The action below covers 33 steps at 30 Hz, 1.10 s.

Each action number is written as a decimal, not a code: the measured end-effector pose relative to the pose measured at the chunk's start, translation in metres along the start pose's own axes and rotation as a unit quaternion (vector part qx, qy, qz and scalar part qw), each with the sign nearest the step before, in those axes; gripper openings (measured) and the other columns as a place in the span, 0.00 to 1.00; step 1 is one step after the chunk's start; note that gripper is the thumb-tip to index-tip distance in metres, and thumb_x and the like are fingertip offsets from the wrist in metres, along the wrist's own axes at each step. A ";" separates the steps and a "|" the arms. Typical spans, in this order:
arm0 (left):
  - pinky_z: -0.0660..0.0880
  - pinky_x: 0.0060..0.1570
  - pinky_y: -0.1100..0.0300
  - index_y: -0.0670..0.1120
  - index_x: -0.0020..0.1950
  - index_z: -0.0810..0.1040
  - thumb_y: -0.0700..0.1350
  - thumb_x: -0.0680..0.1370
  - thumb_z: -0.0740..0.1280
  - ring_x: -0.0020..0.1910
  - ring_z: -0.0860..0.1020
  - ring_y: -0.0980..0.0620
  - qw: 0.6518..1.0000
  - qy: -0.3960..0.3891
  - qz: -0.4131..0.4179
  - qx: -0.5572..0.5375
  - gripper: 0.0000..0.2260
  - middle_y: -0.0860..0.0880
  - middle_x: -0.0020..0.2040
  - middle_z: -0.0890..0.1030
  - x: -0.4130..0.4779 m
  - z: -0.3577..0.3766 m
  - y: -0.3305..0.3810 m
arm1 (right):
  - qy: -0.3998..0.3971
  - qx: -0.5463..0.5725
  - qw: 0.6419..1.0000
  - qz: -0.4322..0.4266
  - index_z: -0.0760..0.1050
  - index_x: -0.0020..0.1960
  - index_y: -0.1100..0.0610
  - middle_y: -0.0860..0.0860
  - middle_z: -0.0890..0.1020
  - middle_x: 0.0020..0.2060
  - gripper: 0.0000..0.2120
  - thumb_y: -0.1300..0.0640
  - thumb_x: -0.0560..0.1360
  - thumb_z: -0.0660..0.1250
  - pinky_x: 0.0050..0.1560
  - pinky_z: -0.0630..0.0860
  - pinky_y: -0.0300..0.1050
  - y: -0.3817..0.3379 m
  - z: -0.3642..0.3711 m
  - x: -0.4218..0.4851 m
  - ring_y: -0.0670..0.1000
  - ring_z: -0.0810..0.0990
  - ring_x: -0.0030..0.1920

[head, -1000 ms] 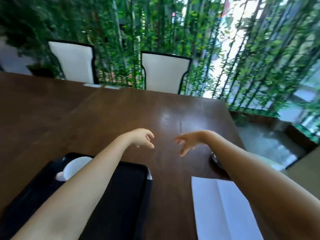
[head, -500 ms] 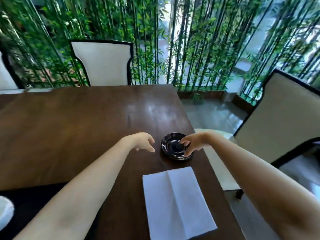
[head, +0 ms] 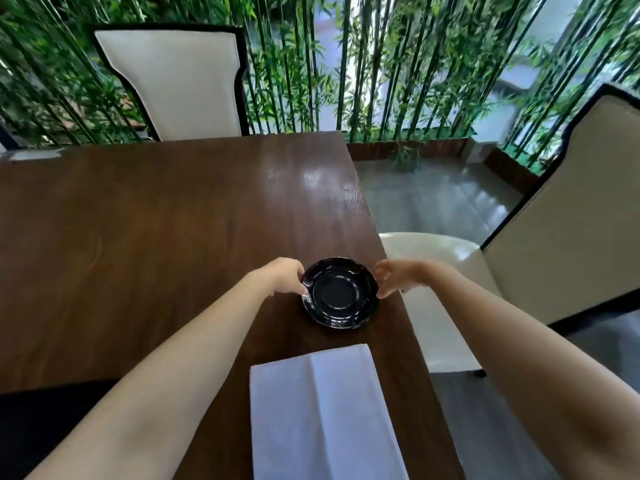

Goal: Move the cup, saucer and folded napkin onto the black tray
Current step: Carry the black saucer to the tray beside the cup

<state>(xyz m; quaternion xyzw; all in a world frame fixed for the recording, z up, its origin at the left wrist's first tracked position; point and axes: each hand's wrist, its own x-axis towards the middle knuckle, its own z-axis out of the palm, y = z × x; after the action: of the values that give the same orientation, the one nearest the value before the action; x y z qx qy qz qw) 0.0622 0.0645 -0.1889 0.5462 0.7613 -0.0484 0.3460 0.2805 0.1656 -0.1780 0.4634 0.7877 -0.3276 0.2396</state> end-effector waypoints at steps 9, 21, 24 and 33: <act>0.80 0.40 0.54 0.45 0.69 0.66 0.52 0.76 0.65 0.39 0.81 0.44 0.997 0.037 -0.055 -0.031 0.23 0.43 0.65 0.73 0.027 0.013 -0.002 | 0.031 0.085 0.994 -0.054 0.63 0.70 0.59 0.56 0.70 0.64 0.29 0.56 0.73 0.69 0.51 0.81 0.52 0.007 0.003 0.049 0.59 0.77 0.57; 0.81 0.38 0.48 0.43 0.61 0.68 0.42 0.76 0.65 0.41 0.82 0.42 0.977 0.100 -0.058 -0.178 0.15 0.42 0.56 0.75 0.032 0.057 0.008 | 0.092 0.172 0.973 -0.120 0.66 0.68 0.53 0.53 0.76 0.59 0.31 0.66 0.68 0.71 0.52 0.77 0.46 0.021 0.033 0.065 0.53 0.76 0.56; 0.77 0.46 0.50 0.42 0.62 0.68 0.41 0.75 0.65 0.50 0.77 0.42 0.972 0.122 -0.057 -0.191 0.16 0.41 0.57 0.77 0.034 0.061 0.007 | 0.086 0.212 0.965 -0.128 0.67 0.68 0.52 0.50 0.78 0.56 0.31 0.69 0.68 0.70 0.55 0.77 0.47 0.024 0.035 0.065 0.53 0.77 0.57; 0.75 0.49 0.54 0.46 0.61 0.74 0.36 0.73 0.65 0.53 0.76 0.46 0.945 0.154 -0.040 -0.285 0.17 0.44 0.57 0.79 0.028 0.065 0.000 | 0.084 0.233 0.960 -0.128 0.69 0.68 0.50 0.52 0.80 0.57 0.33 0.71 0.68 0.70 0.60 0.76 0.52 0.022 0.035 0.063 0.54 0.77 0.58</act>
<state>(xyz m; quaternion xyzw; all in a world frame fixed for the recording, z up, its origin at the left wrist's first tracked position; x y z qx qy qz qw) 0.0885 0.0570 -0.2543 0.3943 0.8086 0.2417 0.3636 0.2737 0.1835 -0.2513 0.4278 0.7594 -0.4899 0.0145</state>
